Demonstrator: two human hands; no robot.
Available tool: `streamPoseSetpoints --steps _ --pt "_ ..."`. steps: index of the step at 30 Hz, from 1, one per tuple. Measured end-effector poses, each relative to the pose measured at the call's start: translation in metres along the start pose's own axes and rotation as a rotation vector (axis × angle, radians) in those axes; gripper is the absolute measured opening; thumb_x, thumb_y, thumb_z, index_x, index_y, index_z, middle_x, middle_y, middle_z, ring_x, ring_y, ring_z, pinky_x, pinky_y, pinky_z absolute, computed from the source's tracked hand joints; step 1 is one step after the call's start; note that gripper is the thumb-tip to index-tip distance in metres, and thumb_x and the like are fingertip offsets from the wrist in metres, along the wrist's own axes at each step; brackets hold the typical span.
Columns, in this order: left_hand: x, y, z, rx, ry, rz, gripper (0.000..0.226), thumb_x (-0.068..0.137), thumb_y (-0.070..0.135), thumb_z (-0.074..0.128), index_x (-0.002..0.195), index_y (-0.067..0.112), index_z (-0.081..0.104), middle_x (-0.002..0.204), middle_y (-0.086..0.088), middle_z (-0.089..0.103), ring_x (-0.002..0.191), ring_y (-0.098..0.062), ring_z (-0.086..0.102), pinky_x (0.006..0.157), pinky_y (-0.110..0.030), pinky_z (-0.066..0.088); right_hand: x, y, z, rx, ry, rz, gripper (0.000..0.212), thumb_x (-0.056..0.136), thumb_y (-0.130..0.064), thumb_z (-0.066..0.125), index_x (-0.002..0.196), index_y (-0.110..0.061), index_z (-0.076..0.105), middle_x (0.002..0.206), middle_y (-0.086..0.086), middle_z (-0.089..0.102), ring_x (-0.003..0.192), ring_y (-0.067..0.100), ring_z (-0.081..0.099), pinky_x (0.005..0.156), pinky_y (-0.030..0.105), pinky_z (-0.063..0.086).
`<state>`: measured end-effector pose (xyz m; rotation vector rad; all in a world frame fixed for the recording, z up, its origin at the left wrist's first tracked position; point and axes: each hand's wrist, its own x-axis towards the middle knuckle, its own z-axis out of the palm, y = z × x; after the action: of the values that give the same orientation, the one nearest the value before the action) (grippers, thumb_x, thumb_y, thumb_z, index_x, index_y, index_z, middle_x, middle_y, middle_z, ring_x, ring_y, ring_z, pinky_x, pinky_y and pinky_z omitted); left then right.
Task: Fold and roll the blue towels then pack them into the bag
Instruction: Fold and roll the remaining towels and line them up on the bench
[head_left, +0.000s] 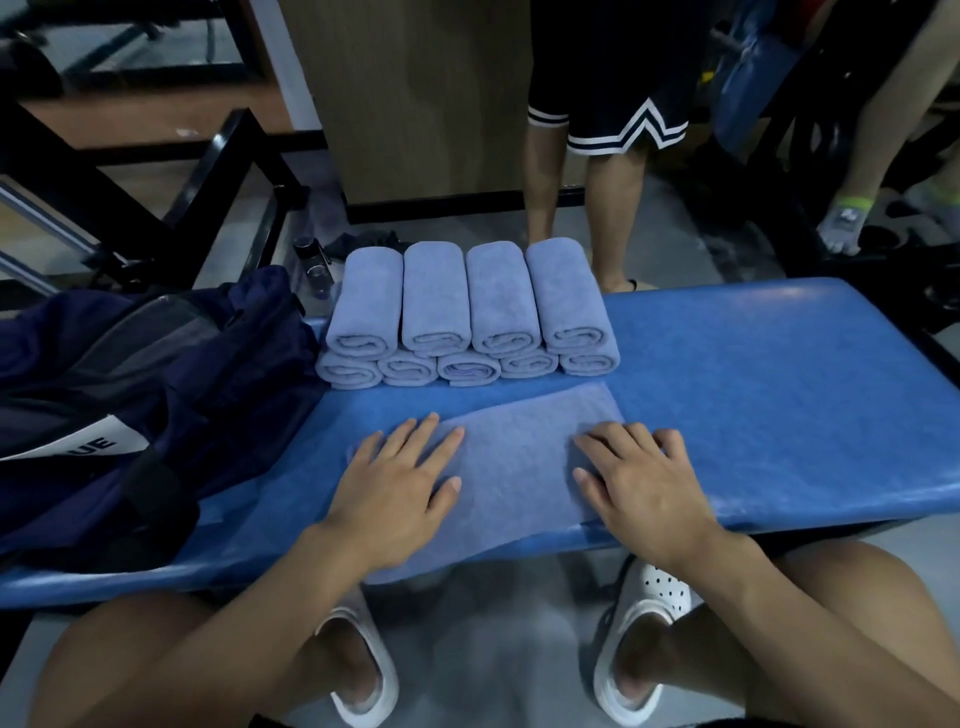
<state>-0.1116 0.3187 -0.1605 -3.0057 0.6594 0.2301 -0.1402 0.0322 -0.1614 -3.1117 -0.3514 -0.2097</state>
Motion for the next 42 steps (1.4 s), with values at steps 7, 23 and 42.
streamPoseSetpoints --steps 7,23,42 --pt "-0.004 0.004 -0.007 0.001 0.120 0.166 0.063 0.097 0.050 0.022 0.151 0.021 0.038 0.163 -0.007 0.026 0.149 -0.027 0.025 0.117 -0.047 0.030 0.000 -0.015 -0.005 -0.053 0.014 -0.002 0.038 0.092 -0.043 0.037 0.108 -0.023 0.065 0.108 -0.001 0.058 0.090 0.025 0.052 0.076 0.038 0.034" --pt "-0.026 0.026 -0.002 -0.027 0.165 0.073 0.061 0.098 0.046 0.028 0.147 0.017 0.046 0.157 -0.009 0.038 0.144 -0.025 0.036 0.107 -0.045 0.042 0.027 -0.041 -0.002 0.050 -0.031 -0.044 0.047 0.093 -0.048 0.032 0.116 -0.023 0.064 0.120 -0.003 0.060 0.103 0.023 0.053 0.082 0.040 0.035" --pt "0.007 -0.019 -0.002 -0.501 0.206 -0.363 0.043 0.098 0.044 0.049 0.127 0.013 0.059 0.119 -0.003 0.055 0.111 -0.025 0.053 0.098 -0.045 0.044 0.065 -0.062 -0.001 0.442 -0.095 0.264 0.049 0.094 -0.040 0.056 0.135 -0.016 0.044 0.118 0.002 0.055 0.113 0.025 0.048 0.095 0.039 0.031"
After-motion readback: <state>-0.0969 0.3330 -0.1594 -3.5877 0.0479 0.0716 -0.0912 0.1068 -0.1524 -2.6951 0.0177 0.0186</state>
